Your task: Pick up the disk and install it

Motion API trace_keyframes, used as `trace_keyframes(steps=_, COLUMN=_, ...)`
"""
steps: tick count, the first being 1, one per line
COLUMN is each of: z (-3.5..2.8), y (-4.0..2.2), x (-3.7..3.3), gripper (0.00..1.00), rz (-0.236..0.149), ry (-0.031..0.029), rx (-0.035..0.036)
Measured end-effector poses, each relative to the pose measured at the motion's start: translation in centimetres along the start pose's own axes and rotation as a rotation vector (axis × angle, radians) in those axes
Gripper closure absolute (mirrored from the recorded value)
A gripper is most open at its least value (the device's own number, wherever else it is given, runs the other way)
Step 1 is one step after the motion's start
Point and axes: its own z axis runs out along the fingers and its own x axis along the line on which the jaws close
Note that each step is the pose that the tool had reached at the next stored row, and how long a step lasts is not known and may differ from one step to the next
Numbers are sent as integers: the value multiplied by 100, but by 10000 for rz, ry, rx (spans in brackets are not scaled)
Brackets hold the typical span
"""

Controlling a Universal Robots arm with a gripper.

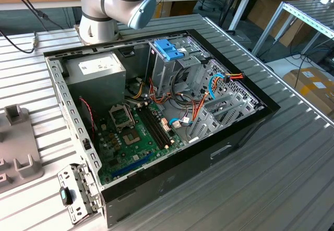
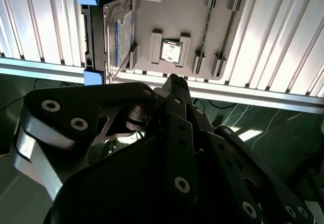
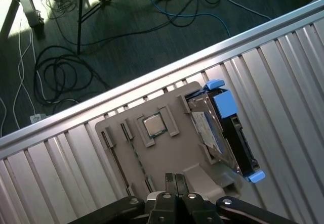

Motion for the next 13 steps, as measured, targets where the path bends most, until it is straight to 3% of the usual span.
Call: trace_keyframes(steps=13, z=0, y=0, x=0, gripper=89, rz=-514, ry=23, rx=-13)
